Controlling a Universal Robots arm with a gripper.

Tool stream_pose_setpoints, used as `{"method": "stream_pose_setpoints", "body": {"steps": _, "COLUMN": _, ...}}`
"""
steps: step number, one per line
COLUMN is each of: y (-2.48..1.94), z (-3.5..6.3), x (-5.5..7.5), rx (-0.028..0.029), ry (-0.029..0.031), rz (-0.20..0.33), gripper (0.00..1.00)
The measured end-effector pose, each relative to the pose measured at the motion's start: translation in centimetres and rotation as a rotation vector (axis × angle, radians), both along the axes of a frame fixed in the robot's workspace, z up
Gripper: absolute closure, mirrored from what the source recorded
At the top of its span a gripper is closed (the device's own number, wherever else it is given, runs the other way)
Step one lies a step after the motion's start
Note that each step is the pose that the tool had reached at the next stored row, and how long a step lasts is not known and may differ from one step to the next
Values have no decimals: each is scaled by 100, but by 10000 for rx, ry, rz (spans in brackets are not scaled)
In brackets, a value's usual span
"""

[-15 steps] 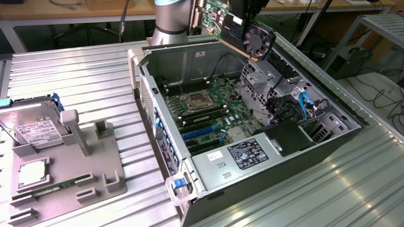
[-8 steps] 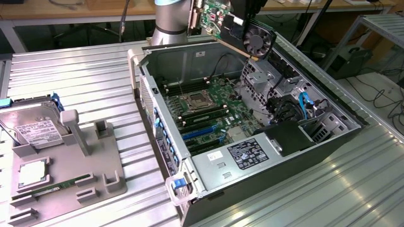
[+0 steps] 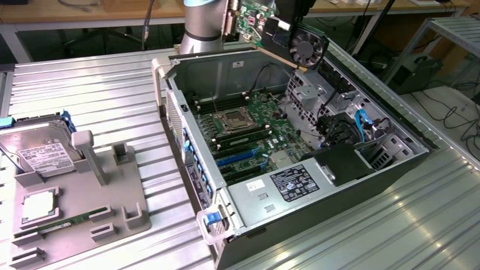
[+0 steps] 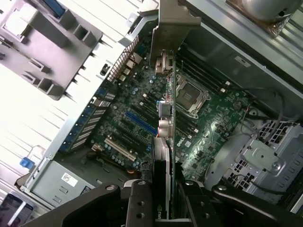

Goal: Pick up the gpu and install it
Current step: 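Insert the gpu into the slot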

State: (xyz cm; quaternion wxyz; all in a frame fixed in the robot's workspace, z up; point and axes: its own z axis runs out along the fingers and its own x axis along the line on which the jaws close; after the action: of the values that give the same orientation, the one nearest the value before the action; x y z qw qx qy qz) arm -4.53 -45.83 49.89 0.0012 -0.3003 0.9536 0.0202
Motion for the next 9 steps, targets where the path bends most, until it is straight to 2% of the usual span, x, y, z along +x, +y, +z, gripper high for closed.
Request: {"method": "stream_pose_setpoints", "body": {"steps": 9, "y": 0, "z": 0, "x": 0, "rx": 0, "ry": 0, "rz": 787, "gripper": 73}}
